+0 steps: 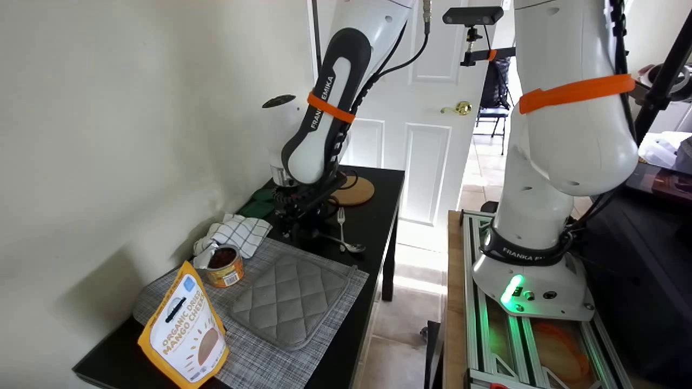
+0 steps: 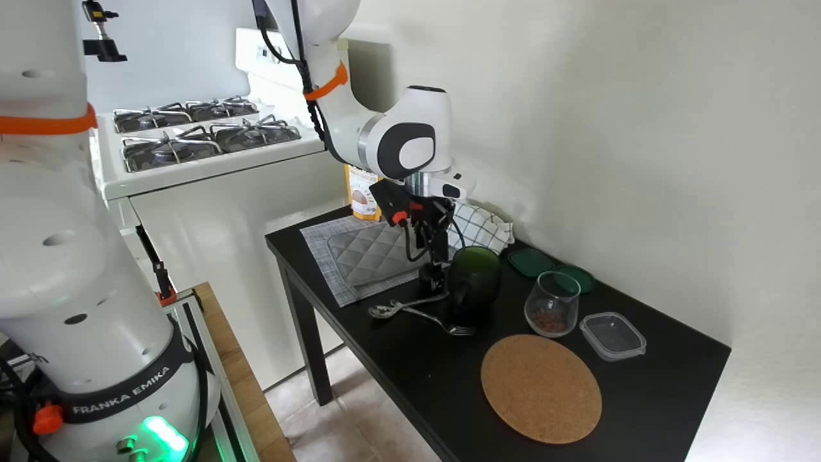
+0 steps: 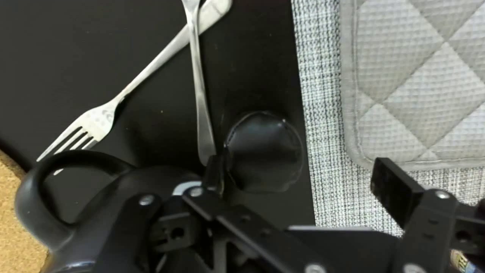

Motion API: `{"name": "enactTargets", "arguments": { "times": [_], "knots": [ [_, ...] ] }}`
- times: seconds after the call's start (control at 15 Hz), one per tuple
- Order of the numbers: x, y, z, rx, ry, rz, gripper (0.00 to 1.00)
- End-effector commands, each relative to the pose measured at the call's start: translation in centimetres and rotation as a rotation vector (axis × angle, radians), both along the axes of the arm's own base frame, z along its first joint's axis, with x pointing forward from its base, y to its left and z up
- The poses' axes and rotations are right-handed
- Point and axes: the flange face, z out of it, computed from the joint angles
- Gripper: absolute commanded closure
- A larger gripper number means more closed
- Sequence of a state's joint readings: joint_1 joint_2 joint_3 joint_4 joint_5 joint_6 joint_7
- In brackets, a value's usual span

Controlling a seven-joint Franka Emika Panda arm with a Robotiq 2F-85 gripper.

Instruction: Pick up the black object on the left and put it in the lunchbox on the right

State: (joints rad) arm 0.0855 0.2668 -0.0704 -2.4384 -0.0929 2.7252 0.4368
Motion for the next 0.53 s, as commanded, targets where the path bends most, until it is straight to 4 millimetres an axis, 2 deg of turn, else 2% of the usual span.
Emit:
{"name": "enactTargets", "arguments": {
  "times": [0.0, 0.33, 0.4, 0.47],
  "knots": [
    [0.5, 0.2, -1.1, -0.025, 0.013, -0.052, 0.0],
    [0.3, 0.1, -2.5, -0.042, 0.049, -0.107, 0.0],
    [0.3, 0.0, -2.8, -0.053, 0.054, -0.118, 0.13],
    [0.3, 0.0, -2.9, -0.06, 0.056, -0.127, 0.21]
  ]
}}
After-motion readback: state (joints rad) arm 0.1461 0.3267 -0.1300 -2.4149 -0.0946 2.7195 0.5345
